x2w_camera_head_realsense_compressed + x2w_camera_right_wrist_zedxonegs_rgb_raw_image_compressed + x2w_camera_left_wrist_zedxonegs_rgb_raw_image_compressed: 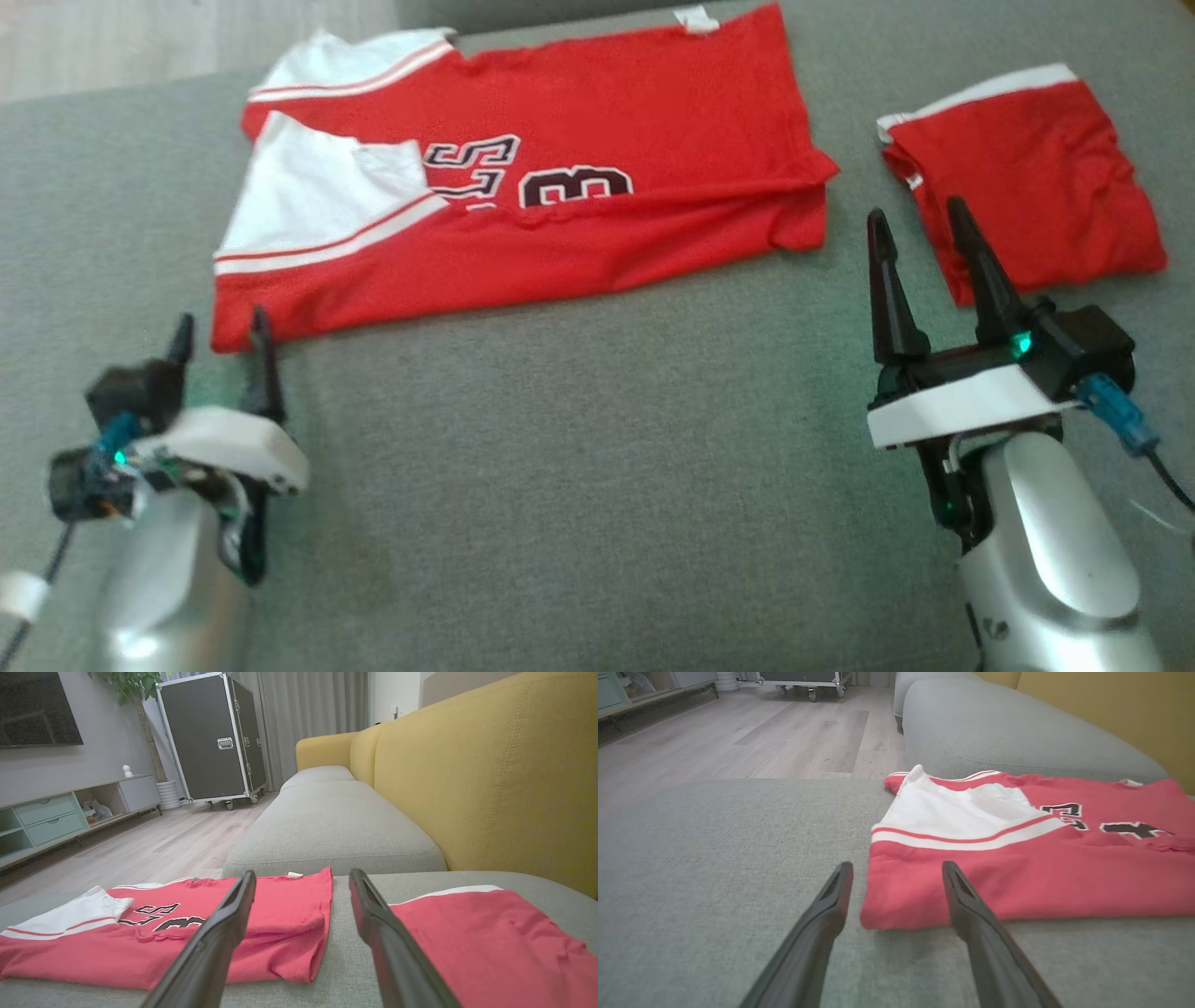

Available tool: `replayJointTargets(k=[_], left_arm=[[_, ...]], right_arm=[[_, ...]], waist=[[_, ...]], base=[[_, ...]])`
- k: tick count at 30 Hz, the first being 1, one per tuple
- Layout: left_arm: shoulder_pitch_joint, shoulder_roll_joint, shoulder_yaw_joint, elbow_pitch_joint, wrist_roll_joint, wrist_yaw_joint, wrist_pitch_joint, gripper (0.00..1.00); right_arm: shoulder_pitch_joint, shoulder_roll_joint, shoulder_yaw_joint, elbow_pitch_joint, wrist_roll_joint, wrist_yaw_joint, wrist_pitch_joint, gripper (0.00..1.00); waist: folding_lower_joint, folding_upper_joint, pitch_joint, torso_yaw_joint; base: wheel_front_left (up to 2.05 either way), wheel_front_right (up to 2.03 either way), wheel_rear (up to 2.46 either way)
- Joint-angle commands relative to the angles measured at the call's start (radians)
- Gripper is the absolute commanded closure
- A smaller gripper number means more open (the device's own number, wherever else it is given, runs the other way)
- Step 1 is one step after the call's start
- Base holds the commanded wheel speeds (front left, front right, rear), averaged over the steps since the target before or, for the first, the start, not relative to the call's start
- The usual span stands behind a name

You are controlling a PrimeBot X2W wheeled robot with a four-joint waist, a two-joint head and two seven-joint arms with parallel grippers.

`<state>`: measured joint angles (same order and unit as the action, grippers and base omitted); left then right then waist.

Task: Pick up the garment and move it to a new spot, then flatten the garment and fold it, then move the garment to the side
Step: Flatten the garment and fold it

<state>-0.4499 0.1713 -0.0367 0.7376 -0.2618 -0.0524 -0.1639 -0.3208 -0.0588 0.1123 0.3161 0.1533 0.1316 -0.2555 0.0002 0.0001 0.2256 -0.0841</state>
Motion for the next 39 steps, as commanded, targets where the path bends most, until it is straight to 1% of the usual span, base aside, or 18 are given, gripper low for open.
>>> replayJointTargets(k=[1,4,9,13,14,15,18,21,24,28,32,35,36,39], left_arm=[[-0.038,0.042,0.036,-0.005,0.005,0.007,0.000,0.00],[-0.085,0.063,0.040,0.075,0.002,0.008,0.010,0.00],[-0.140,0.088,0.043,0.197,-0.013,-0.003,0.045,0.00],[-0.160,0.092,0.018,0.290,-0.013,-0.028,0.107,0.00],[-0.164,0.092,0.011,0.307,-0.013,-0.034,0.120,0.64],[-0.168,0.092,0.008,0.320,-0.015,-0.039,0.127,1.00],[-0.176,0.092,0.002,0.333,-0.019,-0.047,0.093,1.00],[-0.186,0.087,0.005,0.322,-0.024,-0.045,0.015,1.00],[-0.199,0.075,-0.002,0.282,-0.018,-0.046,-0.065,1.00],[-0.197,0.050,-0.018,0.163,-0.004,-0.055,-0.096,1.00],[-0.158,0.033,-0.025,-0.047,0.029,-0.060,-0.097,1.00],[-0.120,0.019,-0.034,-0.171,0.057,-0.063,-0.098,1.00],[-0.120,0.019,-0.034,-0.171,0.057,-0.063,-0.098,1.00],[-0.089,0.004,-0.049,-0.241,0.073,-0.067,-0.098,1.00]], right_arm=[[-0.026,0.008,0.027,-0.036,0.006,-0.001,-0.006,0.00],[-0.032,0.008,0.035,-0.049,0.011,-0.001,-0.006,0.00],[-0.038,0.008,0.048,-0.066,0.030,-0.001,-0.006,0.00],[-0.034,0.008,0.060,-0.069,0.043,-0.001,-0.006,0.00],[-0.033,0.008,0.061,-0.069,0.048,-0.001,-0.006,0.00],[-0.032,0.008,0.061,-0.070,0.051,-0.001,-0.006,0.00],[-0.031,0.008,0.056,-0.067,0.053,-0.001,-0.006,0.00],[-0.037,0.008,0.051,-0.046,0.035,-0.001,-0.006,0.00],[-0.055,0.008,0.035,0.012,0.002,-0.001,0.014,0.00],[-0.102,0.009,0.005,0.098,-0.011,-0.001,0.100,0.00],[-0.173,0.009,-0.008,0.204,0.023,-0.001,0.201,0.00],[-0.239,0.009,-0.019,0.305,0.051,-0.001,0.269,0.00],[-0.239,0.009,-0.019,0.305,0.051,-0.001,0.269,0.00],[-0.309,0.009,-0.048,0.418,0.048,-0.001,0.330,0.00]], waist=[[-0.0002,-0.0001,0.022,-0.019],[-0.0002,-0.0001,0.044,-0.034],[-0.0002,-0.0001,0.073,-0.058],[-0.0002,-0.0001,0.080,-0.070],[-0.0002,-0.0001,0.080,-0.072],[-0.0002,-0.0001,0.079,-0.073],[-0.0002,-0.0001,0.070,-0.070],[-0.0002,-0.0001,0.055,-0.056],[-0.0002,-0.0001,0.040,-0.034],[-0.0002,-0.0001,0.026,-0.001],[-0.0002,-0.0001,0.024,0.029],[-0.0002,-0.0001,0.025,0.051],[-0.0002,-0.0001,0.025,0.051],[-0.0002,-0.0001,0.027,0.071]], base=[[0.00,0.00,0.00],[0.00,0.00,0.00],[0.00,0.00,0.00],[0.00,0.00,0.00],[0.00,0.00,0.00],[0.00,0.00,0.00],[0.00,0.00,0.00],[0.00,0.00,0.00],[0.00,0.00,0.00],[0.00,0.00,0.00],[0.00,0.00,0.00],[0.00,0.00,0.00],[0.00,0.00,0.00],[0.00,0.00,0.00]])
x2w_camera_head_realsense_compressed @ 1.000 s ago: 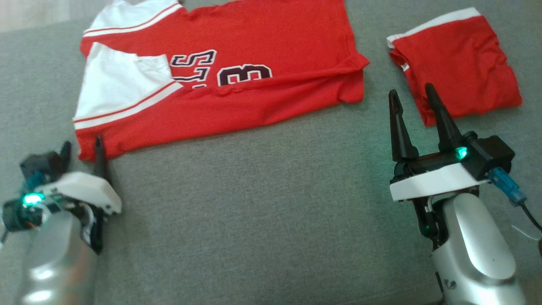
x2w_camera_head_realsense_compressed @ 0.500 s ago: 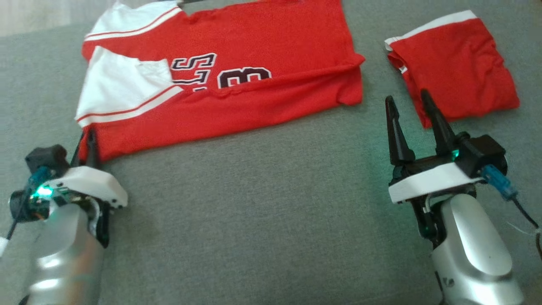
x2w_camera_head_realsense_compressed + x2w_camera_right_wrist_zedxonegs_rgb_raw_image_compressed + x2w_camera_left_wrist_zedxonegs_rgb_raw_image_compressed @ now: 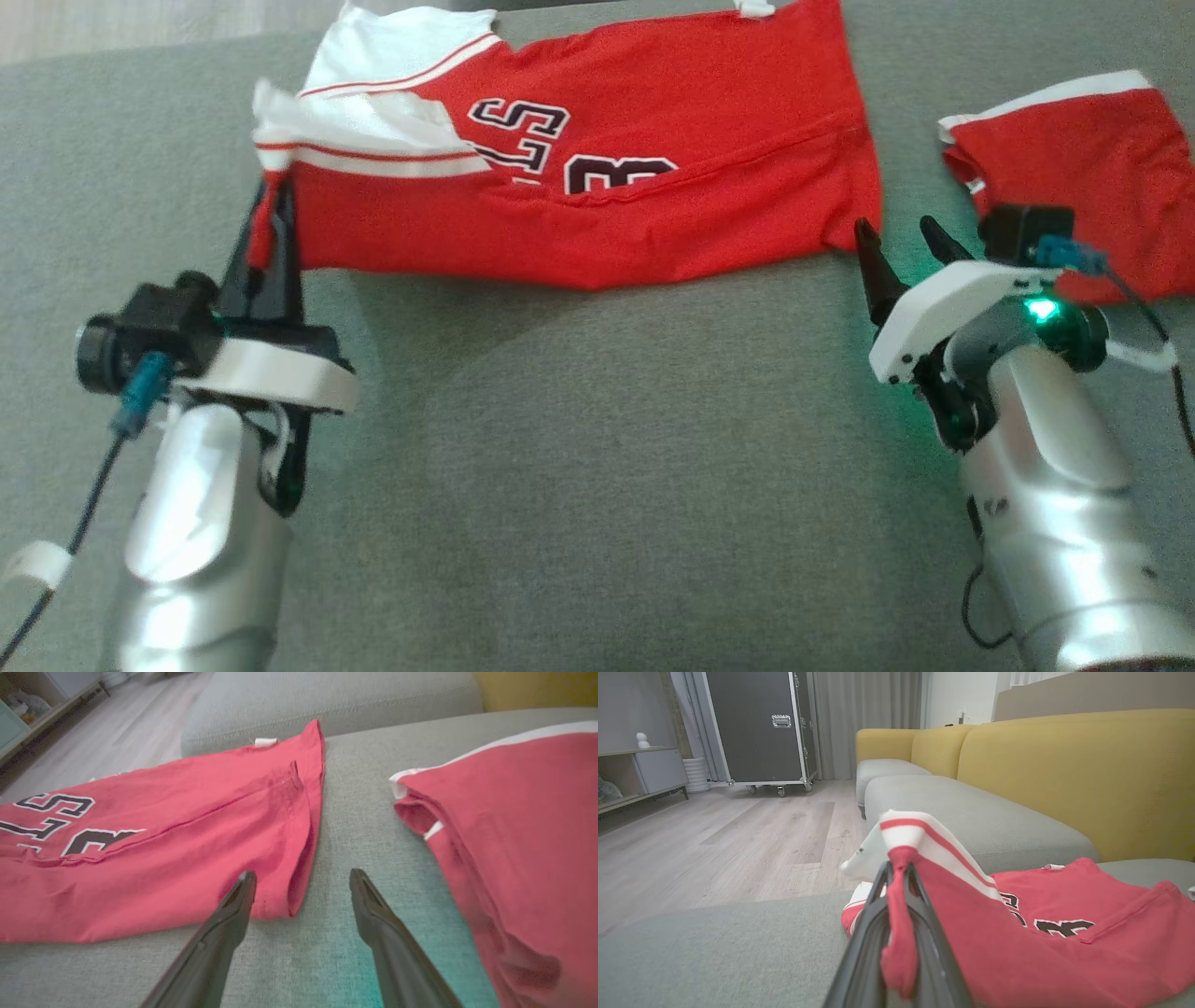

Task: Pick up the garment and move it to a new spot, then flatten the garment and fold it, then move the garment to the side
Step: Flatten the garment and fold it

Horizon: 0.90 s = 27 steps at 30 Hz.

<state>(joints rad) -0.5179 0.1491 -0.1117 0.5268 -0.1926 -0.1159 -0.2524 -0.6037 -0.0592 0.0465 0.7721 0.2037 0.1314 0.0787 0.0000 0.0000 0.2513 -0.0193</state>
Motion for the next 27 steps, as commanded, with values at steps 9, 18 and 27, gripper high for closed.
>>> replayJointTargets(k=[9,18,27], left_arm=[[-0.011,0.001,-0.028,-0.056,0.014,-0.012,-0.009,1.00],[-0.013,0.017,-0.026,0.017,0.002,-0.014,-0.009,1.00],[0.054,0.056,-0.008,0.117,-0.011,-0.014,-0.009,1.00]], right_arm=[[-0.181,0.009,-0.021,0.235,-0.040,-0.001,0.088,0.00],[-0.246,0.009,-0.027,0.340,-0.137,-0.001,0.056,1.00],[-0.212,-0.013,0.045,0.337,-0.092,-0.001,0.055,1.00]], waist=[[0.0000,0.0000,0.020,0.061],[0.0000,0.0000,-0.003,0.059],[0.0000,0.0000,-0.110,0.003]], base=[[0.00,0.00,0.00],[0.00,0.00,0.00],[0.00,0.00,0.00]])
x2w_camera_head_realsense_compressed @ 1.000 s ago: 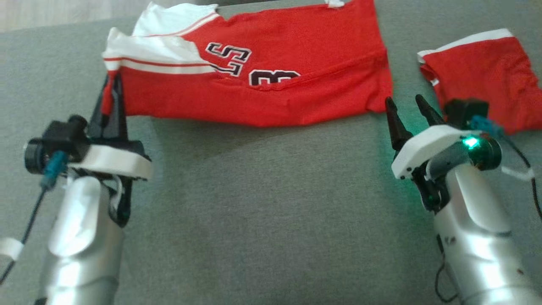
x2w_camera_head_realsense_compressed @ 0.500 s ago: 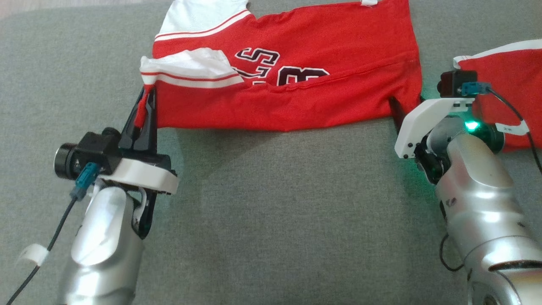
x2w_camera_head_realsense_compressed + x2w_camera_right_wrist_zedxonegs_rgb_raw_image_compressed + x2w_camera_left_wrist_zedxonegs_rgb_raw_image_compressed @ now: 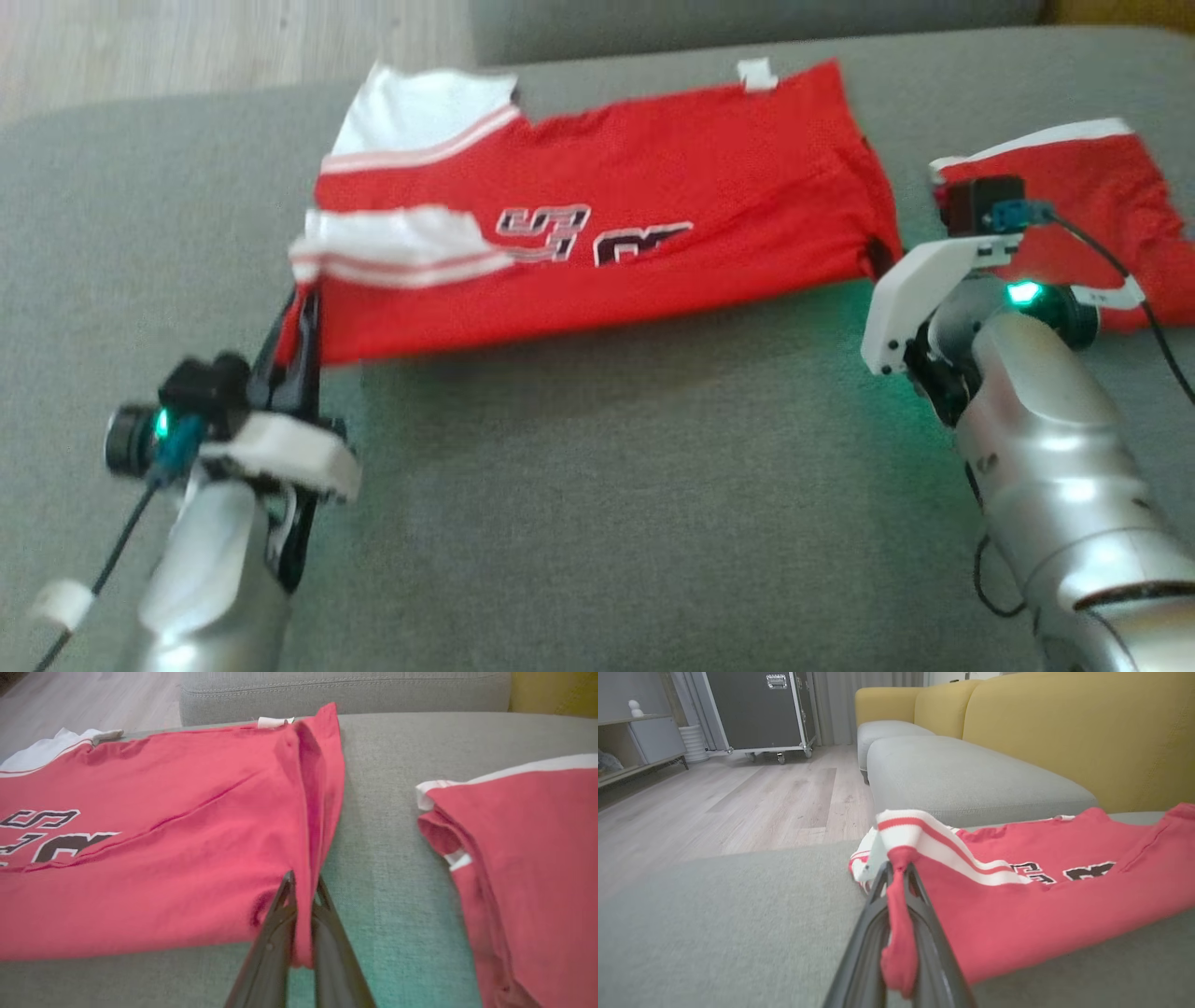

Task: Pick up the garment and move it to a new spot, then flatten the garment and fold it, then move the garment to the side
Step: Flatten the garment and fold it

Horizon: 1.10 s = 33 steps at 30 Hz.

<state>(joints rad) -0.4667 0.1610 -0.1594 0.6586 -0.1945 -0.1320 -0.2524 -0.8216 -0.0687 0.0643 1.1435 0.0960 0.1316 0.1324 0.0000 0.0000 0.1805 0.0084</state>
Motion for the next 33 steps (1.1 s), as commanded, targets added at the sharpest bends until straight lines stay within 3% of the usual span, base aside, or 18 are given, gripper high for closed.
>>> replayJointTargets(k=[1,9,16,21,25,26,27,28,29,31,33], left_arm=[[0.015,0.048,0.037,0.002,-0.014,0.002,-0.009,1.00],[0.135,0.079,-0.015,0.044,-0.071,0.002,0.022,1.00],[0.243,0.084,-0.068,-0.001,-0.119,0.001,0.088,1.00],[0.305,0.085,-0.089,-0.072,-0.140,0.004,0.134,1.00],[0.334,0.088,-0.089,-0.118,-0.137,0.035,0.139,1.00],[0.336,0.085,-0.088,-0.123,-0.139,0.039,0.137,1.00],[0.337,0.084,-0.087,-0.129,-0.140,0.043,0.134,1.00],[0.337,0.083,-0.085,-0.134,-0.141,0.047,0.128,1.00],[0.336,0.082,-0.083,-0.138,-0.142,0.052,0.122,0.64],[0.331,0.080,-0.079,-0.144,-0.143,0.061,0.109,0.05],[0.322,0.076,-0.072,-0.152,-0.147,0.071,0.089,0.00]], right_arm=[[0.017,-0.010,0.039,-0.042,0.032,-0.001,0.006,1.00],[0.160,-0.070,0.154,-0.163,0.180,-0.001,0.098,1.00],[0.345,-0.137,0.179,-0.341,0.283,-0.001,0.156,1.00],[0.474,-0.157,0.140,-0.489,0.302,-0.001,0.200,1.00],[0.570,-0.126,0.062,-0.608,0.278,-0.001,0.227,1.00],[0.582,-0.118,0.044,-0.628,0.268,-0.001,0.225,0.75],[0.592,-0.109,0.027,-0.650,0.254,-0.001,0.217,0.05],[0.600,-0.098,0.010,-0.668,0.244,-0.001,0.210,0.00],[0.607,-0.085,-0.005,-0.686,0.238,-0.001,0.204,0.00],[0.613,-0.065,-0.022,-0.724,0.224,-0.001,0.180,0.00],[0.613,-0.054,-0.031,-0.763,0.209,-0.001,0.133,0.00]], waist=[[0.0000,0.0000,-0.055,-0.032],[0.0000,0.0000,-0.178,-0.077],[0.0000,0.0000,-0.234,-0.086],[0.0000,0.0000,-0.238,-0.086],[0.0000,0.0000,-0.231,-0.084],[0.0000,0.0000,-0.229,-0.085],[0.0000,0.0000,-0.226,-0.085],[0.0000,0.0000,-0.224,-0.085],[0.0000,0.0000,-0.222,-0.085],[0.0000,0.0000,-0.218,-0.085],[0.0000,0.0000,-0.213,-0.085]], base=[[0.00,0.00,0.00],[0.00,0.00,0.00],[0.00,0.00,0.00],[0.00,0.00,0.00],[0.00,0.00,0.00],[0.00,0.00,0.00],[0.00,0.00,0.00],[0.00,0.00,0.00],[0.00,0.00,0.00],[0.00,0.00,0.00],[0.00,0.00,0.00]])
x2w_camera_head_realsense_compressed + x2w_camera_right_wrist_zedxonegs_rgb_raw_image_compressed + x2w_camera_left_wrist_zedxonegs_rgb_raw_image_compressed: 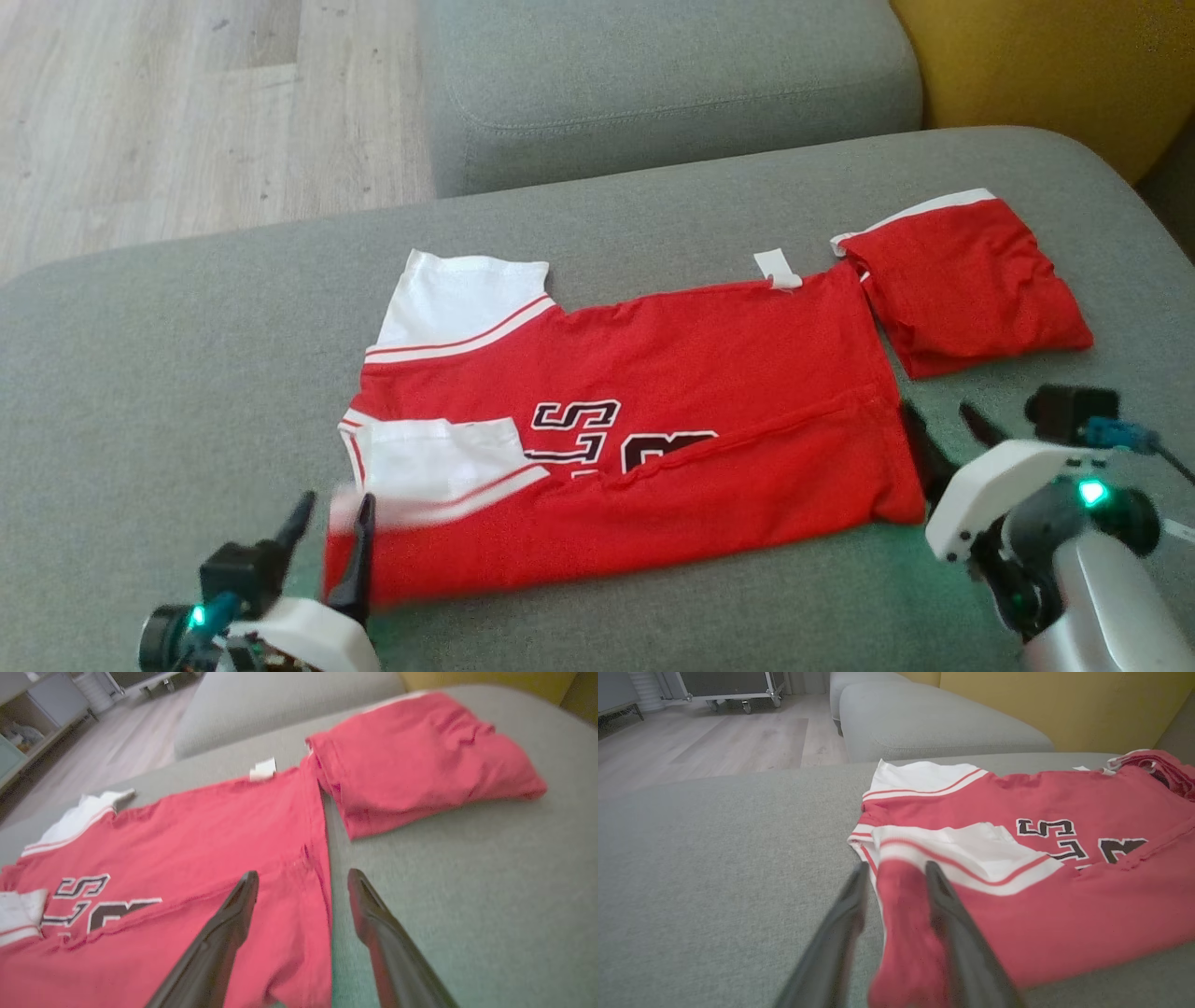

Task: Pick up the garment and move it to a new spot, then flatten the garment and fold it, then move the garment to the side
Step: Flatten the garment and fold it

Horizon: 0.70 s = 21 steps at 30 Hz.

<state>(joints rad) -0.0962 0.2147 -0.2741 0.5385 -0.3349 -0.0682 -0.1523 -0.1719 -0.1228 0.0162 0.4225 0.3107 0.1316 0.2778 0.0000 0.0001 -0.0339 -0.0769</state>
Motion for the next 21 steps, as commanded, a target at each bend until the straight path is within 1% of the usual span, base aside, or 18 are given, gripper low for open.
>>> replayJointTargets(k=[1,6,8,10,13,15,18,21], left_arm=[[-0.053,0.021,0.047,-0.037,-0.007,0.011,-0.022,0.00],[-0.085,0.013,0.092,-0.107,-0.016,0.025,-0.096,0.00],[-0.092,0.002,0.121,-0.159,-0.021,0.027,-0.106,0.00],[-0.097,-0.013,0.163,-0.240,-0.017,0.025,-0.108,0.00],[-0.093,-0.039,0.215,-0.346,0.003,0.005,-0.109,0.00],[-0.100,-0.043,0.227,-0.379,0.018,-0.018,-0.109,0.00],[-0.161,0.000,0.198,-0.358,0.045,-0.046,-0.109,0.00],[-0.277,0.065,0.144,-0.292,0.029,-0.059,-0.085,0.00]], right_arm=[[-0.037,0.005,0.013,-0.057,-0.012,-0.001,-0.040,0.00],[-0.048,0.023,0.025,-0.126,-0.033,-0.001,-0.214,0.00],[-0.051,0.032,0.035,-0.141,-0.040,-0.001,-0.285,0.00],[-0.053,0.041,0.041,-0.147,-0.049,-0.001,-0.350,0.00],[-0.057,0.057,0.036,-0.142,-0.053,-0.001,-0.426,0.00],[-0.065,0.063,0.039,-0.131,-0.067,-0.001,-0.452,0.00],[-0.094,0.068,0.041,-0.116,-0.088,-0.001,-0.465,0.00],[-0.138,0.071,0.039,-0.110,-0.104,-0.001,-0.473,0.00]], waist=[[0.0000,-0.0001,0.003,0.000],[0.0000,-0.0001,0.017,-0.001],[0.0000,-0.0001,0.025,-0.003],[0.0000,-0.0001,0.037,-0.004],[0.0000,-0.0001,0.058,-0.008],[0.0000,-0.0001,0.080,-0.012],[0.0000,-0.0001,0.121,-0.018],[0.0000,-0.0001,0.168,-0.033]], base=[[0.00,0.00,0.00],[0.00,0.00,0.00],[0.00,0.00,0.00],[0.00,0.00,0.00],[0.00,0.00,0.00],[0.00,0.00,0.00],[0.00,0.00,0.00],[0.00,0.00,0.00]])
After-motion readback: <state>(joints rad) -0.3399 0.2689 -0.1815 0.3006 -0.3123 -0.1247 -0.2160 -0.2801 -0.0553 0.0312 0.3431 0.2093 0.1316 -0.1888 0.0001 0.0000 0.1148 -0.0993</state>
